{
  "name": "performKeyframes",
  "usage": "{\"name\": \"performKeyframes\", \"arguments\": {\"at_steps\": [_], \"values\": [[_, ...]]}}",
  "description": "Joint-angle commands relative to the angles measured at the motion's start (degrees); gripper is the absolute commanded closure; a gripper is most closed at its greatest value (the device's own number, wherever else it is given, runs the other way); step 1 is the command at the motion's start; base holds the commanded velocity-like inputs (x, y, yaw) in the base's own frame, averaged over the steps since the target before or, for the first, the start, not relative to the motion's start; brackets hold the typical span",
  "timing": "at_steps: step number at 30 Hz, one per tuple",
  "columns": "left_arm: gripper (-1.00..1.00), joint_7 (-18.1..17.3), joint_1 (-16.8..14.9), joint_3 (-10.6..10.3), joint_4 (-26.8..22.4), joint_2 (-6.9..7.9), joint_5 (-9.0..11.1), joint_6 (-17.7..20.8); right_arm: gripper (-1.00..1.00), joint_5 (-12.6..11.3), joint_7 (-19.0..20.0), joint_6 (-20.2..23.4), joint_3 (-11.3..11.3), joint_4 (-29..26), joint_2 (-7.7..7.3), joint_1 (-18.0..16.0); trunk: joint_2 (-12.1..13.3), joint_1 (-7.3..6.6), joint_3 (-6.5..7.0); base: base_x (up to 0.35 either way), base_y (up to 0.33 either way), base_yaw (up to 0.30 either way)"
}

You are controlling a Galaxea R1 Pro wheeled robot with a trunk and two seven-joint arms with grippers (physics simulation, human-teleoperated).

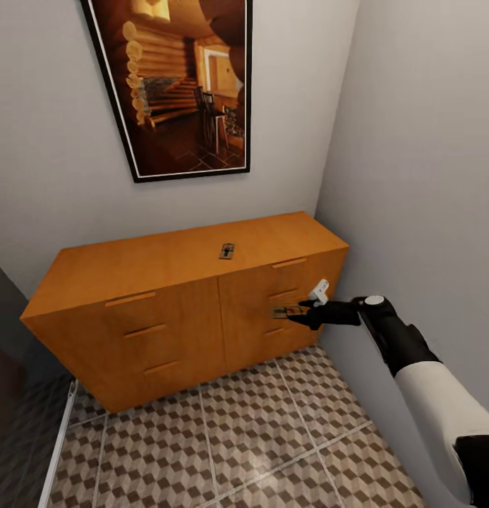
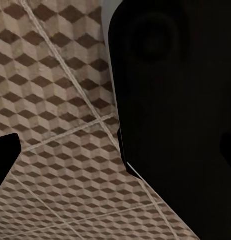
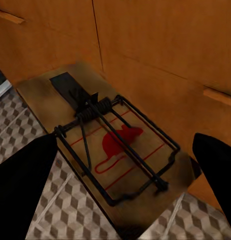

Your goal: Take the four mousetraps from the cabinet in the bathroom and place them on the bathroom floor. Make sure all four end up on the same floor surface, and ensure that at least two of them are either under or directly next to the same bathroom sink.

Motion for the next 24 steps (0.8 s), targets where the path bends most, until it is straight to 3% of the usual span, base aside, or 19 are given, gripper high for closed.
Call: {"name": "performKeyframes", "arguments": {"at_steps": [1, 7, 16, 19, 24], "values": [[-1.00, 0.0, 0.0, -0.5, 0.1, -0.03, 0.4, -0.2, 1.00, 0.0, 0.2, -1.7, 0.1, 2.3, -0.18, 0.0, 0.0, 0.00, -0.05, -0.001, 0.000, 0.000], [-1.00, 0.0, 0.0, -0.6, 0.0, -0.03, 0.3, -0.8, 1.00, 0.1, 0.2, -11.7, 0.1, 16.4, -0.95, 0.0, 0.0, 0.00, -0.05, 0.000, 0.000, 0.000], [-1.00, 0.0, 0.0, -0.6, -0.1, 0.17, 0.2, -8.5, 1.00, 0.1, -0.4, -24.2, 0.2, 36.9, -1.28, 0.0, 0.0, 0.00, -0.05, 0.000, 0.000, 0.000], [-1.00, 0.0, 0.0, -0.5, -0.2, 0.37, 0.2, -9.2, 1.00, 0.1, -3.9, -31.0, 0.2, 43.7, -1.46, 0.1, 0.0, 0.00, -0.05, 0.000, 0.000, 0.000], [-1.00, 0.0, 0.0, -0.4, -0.5, 1.25, 0.2, -9.4, 1.00, 0.1, -11.1, -33.8, 0.3, 45.5, -1.90, 3.7, 0.0, 0.00, -0.05, 0.000, 0.000, 0.000]]}}
